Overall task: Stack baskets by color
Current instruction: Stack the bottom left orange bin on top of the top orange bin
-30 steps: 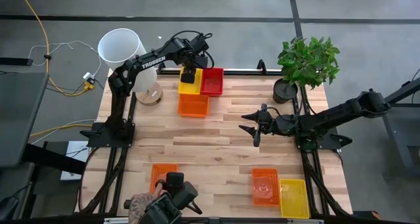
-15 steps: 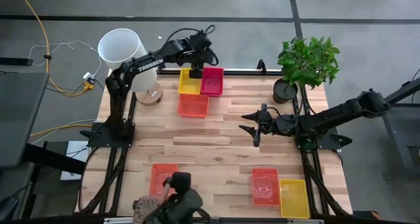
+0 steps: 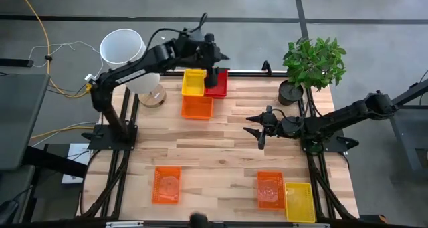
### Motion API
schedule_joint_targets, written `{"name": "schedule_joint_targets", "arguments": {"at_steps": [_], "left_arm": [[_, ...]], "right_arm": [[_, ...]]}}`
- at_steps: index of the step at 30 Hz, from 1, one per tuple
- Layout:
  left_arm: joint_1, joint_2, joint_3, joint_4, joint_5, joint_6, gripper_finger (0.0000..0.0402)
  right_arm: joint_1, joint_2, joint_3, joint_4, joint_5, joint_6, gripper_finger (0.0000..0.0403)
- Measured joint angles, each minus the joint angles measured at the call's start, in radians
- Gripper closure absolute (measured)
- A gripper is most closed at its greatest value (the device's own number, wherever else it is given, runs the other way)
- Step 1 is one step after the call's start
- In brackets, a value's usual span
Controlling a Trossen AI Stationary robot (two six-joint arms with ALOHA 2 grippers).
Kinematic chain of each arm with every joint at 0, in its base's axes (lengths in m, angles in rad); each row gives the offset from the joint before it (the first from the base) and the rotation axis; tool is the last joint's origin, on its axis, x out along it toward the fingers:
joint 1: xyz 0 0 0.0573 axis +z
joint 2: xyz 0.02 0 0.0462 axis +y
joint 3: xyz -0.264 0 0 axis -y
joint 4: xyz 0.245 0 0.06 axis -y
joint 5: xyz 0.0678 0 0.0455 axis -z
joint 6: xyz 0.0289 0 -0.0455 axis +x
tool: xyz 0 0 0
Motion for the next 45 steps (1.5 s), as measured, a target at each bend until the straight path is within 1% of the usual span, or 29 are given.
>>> {"name": "schedule_joint_targets", "arguments": {"at_steps": [6, 8, 10, 14, 20, 24, 25, 27, 29, 30, 32, 34, 36, 39, 42, 45], "left_arm": [[-0.145, -0.078, -0.016, -0.006, 0.128, -0.112, 0.0232], [-0.181, -0.101, -0.054, 0.004, 0.185, -0.147, 0.0232], [-0.219, -0.126, -0.116, 0.039, 0.192, -0.168, 0.0232], [-0.286, -0.193, -0.31, 0.157, 0.172, -0.211, 0.0232], [-0.366, -0.312, -0.692, 0.506, 0.145, -0.326, 0.0232], [-0.435, -0.387, -0.942, 0.754, 0.054, -0.407, 0.0232], [-0.459, -0.402, -0.993, 0.798, 0.032, -0.412, 0.0232], [-0.511, -0.43, -1.079, 0.83, -0.027, -0.417, 0.0232], [-0.577, -0.444, -1.132, 0.816, -0.109, -0.405, 0.0232], [-0.611, -0.451, -1.147, 0.775, -0.15, -0.402, 0.0232], [-0.682, -0.454, -1.152, 0.673, -0.227, -0.402, 0.0232], [-0.749, -0.456, -1.142, 0.543, -0.277, -0.423, 0.0232], [-0.811, -0.456, -1.122, 0.392, -0.288, -0.473, 0.0232], [-0.886, -0.456, -1.098, 0.204, -0.29, -0.599, 0.0232], [-0.944, -0.456, -1.091, 0.081, -0.293, -0.734, 0.0232], [-0.989, -0.456, -1.09, 0.003, -0.289, -0.825, 0.0232]], "right_arm": [[0.0, 0.0, 0.0, 0.0, -0.001, 0.001, 0.0197], [0.0, 0.0, 0.0, 0.0, -0.001, 0.001, 0.0197], [0.0, 0.0, 0.0, 0.0, -0.002, 0.001, 0.0197], [0.0, 0.0, 0.0, 0.0, -0.006, 0.001, 0.0197], [0.0, 0.0, 0.0, 0.0, -0.01, 0.004, 0.0197], [0.0, 0.0, 0.0, 0.0, -0.01, 0.004, 0.0197], [0.0, 0.0, 0.0, 0.0, -0.01, 0.004, 0.0197], [0.0, 0.0, 0.0, -0.001, -0.01, 0.004, 0.0197], [0.0, 0.0, 0.0, -0.002, -0.01, 0.004, 0.0197], [0.0, 0.0, 0.0, -0.002, -0.01, 0.004, 0.0197], [0.0, 0.0, 0.0, -0.004, -0.01, 0.004, 0.0197], [0.0, 0.0, 0.0, -0.004, -0.01, 0.004, 0.0197], [0.0, 0.0, 0.0, -0.004, -0.01, 0.004, 0.0197], [0.0, 0.0, 0.0, -0.004, -0.01, 0.004, 0.0197], [0.0, 0.0, 0.0, -0.001, -0.008, 0.004, 0.0197], [0.0, 0.0, 0.0, -0.001, -0.007, 0.022, 0.0197]]}}
